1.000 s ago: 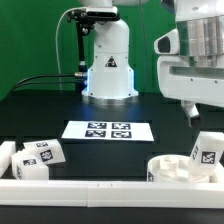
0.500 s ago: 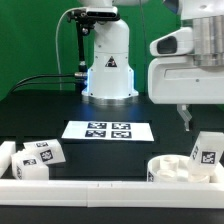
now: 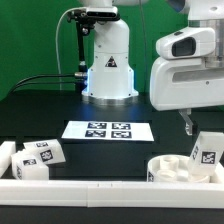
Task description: Assemble stool
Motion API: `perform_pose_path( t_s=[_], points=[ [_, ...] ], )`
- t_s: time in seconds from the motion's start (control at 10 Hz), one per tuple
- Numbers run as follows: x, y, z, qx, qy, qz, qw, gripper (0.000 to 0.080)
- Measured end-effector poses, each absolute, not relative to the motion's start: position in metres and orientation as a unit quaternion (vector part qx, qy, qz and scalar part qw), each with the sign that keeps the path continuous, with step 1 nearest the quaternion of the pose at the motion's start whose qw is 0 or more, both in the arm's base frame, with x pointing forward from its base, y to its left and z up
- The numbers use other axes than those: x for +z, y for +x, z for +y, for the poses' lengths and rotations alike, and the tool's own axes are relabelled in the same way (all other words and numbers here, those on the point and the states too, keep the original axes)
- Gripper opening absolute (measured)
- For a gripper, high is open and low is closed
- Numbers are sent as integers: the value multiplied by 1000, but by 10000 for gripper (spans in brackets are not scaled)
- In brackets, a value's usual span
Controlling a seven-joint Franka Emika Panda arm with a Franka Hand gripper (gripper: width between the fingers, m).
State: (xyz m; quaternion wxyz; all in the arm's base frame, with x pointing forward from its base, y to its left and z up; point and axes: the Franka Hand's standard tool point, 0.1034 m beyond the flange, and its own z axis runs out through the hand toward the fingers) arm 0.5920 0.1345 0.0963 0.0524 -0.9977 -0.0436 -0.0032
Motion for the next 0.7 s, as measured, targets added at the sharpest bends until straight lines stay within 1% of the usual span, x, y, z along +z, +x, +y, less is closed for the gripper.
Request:
perform_pose_path(
  t_s=[0.1, 0.3, 0.7],
  points=[
    [96, 592, 134, -6, -994, -93, 51, 649],
    [95, 590, 140, -10, -959, -281, 36, 649],
    [94, 591, 134, -11, -922, -386, 28, 649]
  ],
)
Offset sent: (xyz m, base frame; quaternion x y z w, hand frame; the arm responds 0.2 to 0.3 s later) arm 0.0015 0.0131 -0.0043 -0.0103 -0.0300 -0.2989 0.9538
